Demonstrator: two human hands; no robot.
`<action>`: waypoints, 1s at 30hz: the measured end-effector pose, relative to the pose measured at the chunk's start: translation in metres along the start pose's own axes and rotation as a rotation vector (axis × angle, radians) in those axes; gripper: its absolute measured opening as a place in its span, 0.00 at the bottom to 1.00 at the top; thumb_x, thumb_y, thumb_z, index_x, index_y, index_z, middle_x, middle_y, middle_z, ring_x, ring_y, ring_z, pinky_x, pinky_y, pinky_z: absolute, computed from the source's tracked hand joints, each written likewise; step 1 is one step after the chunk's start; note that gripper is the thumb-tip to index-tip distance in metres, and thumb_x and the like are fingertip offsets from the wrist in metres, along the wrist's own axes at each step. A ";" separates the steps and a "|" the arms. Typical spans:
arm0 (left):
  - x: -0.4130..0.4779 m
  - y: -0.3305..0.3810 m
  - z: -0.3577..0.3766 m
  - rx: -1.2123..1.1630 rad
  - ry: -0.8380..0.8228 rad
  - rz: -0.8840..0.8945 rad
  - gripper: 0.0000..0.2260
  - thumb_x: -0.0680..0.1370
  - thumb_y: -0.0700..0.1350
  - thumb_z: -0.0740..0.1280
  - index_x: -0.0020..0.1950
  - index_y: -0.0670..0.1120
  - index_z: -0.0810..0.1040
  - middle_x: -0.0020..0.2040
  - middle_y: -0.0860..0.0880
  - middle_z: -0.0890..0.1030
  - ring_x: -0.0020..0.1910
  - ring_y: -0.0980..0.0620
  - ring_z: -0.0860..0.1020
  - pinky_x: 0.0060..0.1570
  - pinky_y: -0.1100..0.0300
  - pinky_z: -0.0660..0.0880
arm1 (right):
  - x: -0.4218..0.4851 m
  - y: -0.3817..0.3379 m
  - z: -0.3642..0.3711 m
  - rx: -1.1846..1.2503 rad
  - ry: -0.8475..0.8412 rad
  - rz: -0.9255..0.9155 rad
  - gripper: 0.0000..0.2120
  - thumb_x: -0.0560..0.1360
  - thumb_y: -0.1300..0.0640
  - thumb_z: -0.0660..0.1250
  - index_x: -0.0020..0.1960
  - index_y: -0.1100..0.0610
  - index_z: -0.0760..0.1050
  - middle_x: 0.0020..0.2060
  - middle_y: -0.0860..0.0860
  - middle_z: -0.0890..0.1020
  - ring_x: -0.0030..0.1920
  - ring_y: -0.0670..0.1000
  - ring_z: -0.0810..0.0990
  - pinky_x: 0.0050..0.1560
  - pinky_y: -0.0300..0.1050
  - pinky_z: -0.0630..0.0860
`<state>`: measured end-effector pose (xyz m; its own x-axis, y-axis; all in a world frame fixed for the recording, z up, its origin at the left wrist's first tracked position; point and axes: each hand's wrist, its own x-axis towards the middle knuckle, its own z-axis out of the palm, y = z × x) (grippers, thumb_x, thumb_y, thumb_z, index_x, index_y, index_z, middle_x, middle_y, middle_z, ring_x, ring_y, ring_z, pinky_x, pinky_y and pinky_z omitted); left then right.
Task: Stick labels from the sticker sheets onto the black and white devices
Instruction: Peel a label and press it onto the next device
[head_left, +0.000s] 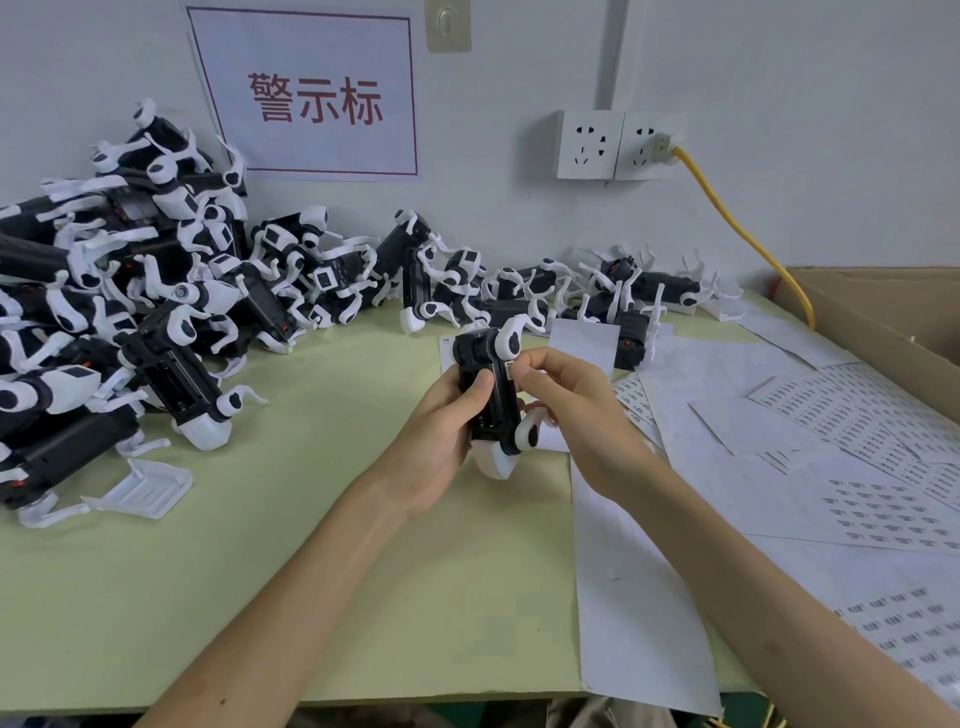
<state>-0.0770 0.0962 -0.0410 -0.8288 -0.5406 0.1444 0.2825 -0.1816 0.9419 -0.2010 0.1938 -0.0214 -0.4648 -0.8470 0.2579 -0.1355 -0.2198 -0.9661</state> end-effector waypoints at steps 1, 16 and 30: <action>0.000 0.000 0.000 0.001 0.002 0.001 0.21 0.79 0.50 0.61 0.69 0.41 0.73 0.57 0.47 0.85 0.58 0.50 0.82 0.58 0.57 0.78 | 0.000 0.000 0.000 0.000 -0.005 0.003 0.10 0.82 0.62 0.65 0.42 0.55 0.78 0.37 0.45 0.80 0.28 0.44 0.74 0.34 0.28 0.69; 0.000 0.001 0.002 0.003 0.005 0.006 0.22 0.80 0.50 0.61 0.72 0.41 0.72 0.61 0.45 0.83 0.61 0.48 0.81 0.64 0.53 0.77 | -0.001 0.000 0.001 0.030 -0.003 0.013 0.10 0.82 0.62 0.65 0.43 0.55 0.77 0.37 0.45 0.80 0.32 0.43 0.75 0.33 0.30 0.69; 0.000 -0.003 0.001 0.037 0.027 0.014 0.23 0.80 0.50 0.62 0.72 0.41 0.72 0.60 0.43 0.82 0.60 0.48 0.80 0.65 0.51 0.76 | 0.000 0.005 0.003 0.019 0.039 -0.004 0.09 0.81 0.61 0.67 0.43 0.55 0.78 0.35 0.43 0.81 0.32 0.43 0.76 0.36 0.32 0.73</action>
<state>-0.0787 0.0975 -0.0433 -0.8117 -0.5645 0.1497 0.2755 -0.1441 0.9504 -0.1991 0.1915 -0.0264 -0.4981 -0.8268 0.2615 -0.1206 -0.2327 -0.9651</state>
